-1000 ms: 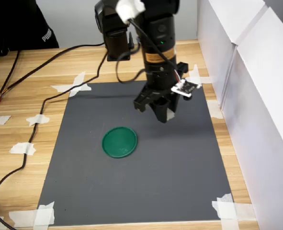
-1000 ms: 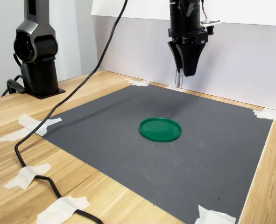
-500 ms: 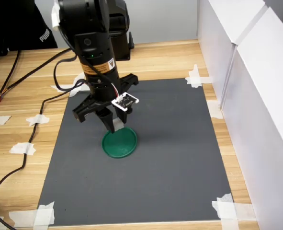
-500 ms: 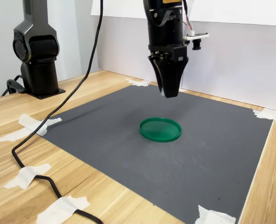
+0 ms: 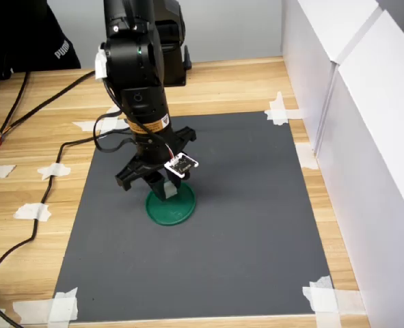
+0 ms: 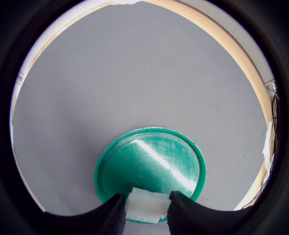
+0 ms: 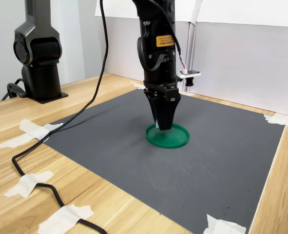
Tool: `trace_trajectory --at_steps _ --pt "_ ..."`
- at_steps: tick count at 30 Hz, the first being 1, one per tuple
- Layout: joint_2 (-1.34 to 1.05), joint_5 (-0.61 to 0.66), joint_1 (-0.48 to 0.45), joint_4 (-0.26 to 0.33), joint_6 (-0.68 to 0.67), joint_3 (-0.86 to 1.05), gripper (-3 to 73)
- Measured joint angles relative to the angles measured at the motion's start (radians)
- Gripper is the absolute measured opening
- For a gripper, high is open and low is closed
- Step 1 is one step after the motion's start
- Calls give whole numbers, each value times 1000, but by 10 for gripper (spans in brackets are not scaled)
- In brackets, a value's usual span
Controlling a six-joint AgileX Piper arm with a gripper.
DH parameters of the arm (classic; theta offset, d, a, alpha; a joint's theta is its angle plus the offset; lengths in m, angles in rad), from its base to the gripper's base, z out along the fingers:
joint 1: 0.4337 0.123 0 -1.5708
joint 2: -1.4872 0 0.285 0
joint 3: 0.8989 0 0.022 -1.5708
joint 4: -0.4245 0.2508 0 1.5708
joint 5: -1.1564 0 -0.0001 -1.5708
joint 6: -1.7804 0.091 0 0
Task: Grasp a white terminal and put it on the green lid.
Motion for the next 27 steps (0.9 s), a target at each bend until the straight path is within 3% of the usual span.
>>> trace_trajectory --at_steps 9,19,27 --pt "12 -25 0 -12 0 0 333" --pt "13 -47 0 -14 -1 0 630" --pt "-107 -49 0 60 3 1 648"
